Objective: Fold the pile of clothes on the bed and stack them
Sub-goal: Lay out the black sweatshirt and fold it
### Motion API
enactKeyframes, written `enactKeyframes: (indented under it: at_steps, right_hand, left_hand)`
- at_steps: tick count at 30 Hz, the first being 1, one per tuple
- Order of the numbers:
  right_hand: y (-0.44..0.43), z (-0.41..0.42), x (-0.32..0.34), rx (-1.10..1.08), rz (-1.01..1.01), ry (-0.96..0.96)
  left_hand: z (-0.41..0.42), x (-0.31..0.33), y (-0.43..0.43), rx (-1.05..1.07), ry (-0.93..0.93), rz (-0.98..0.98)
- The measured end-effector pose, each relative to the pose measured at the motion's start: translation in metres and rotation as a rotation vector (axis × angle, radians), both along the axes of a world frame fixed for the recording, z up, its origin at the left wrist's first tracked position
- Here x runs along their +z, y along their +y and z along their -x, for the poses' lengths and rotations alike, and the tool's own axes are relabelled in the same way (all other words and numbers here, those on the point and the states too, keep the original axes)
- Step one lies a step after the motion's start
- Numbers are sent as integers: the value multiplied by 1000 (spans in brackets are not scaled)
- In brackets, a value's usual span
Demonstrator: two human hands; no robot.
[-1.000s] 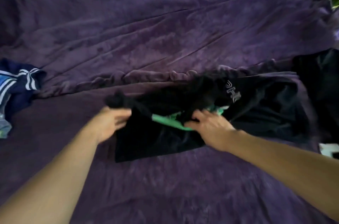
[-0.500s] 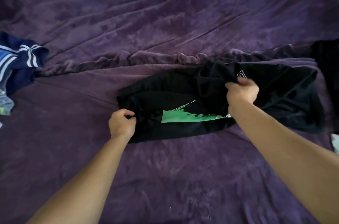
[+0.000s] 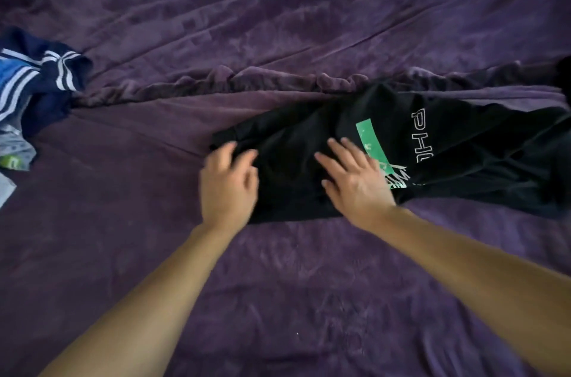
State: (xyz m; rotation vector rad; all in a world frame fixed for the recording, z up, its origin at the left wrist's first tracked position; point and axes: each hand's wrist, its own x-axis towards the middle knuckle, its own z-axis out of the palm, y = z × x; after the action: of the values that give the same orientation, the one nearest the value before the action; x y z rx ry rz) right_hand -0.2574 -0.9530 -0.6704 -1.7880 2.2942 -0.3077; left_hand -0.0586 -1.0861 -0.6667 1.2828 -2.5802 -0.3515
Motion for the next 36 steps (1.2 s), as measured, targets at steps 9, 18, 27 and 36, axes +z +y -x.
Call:
enactKeyframes:
  at_steps: [9,18,27,36]
  right_hand:
    - [95,122,-9,-134,-436,135]
    - [132,239,36,-1158,-129,-300]
    - [127,252,53,-1078,94,-826]
    - [5,149,105,-580,-166,-708]
  left_hand:
    - [16,-30,18,-208,-742,-426]
    - [127,4,91,-397,-252,-209]
    - [149,-14,109,-345,-356,-354]
    - [97,20,68,161,-108,-416]
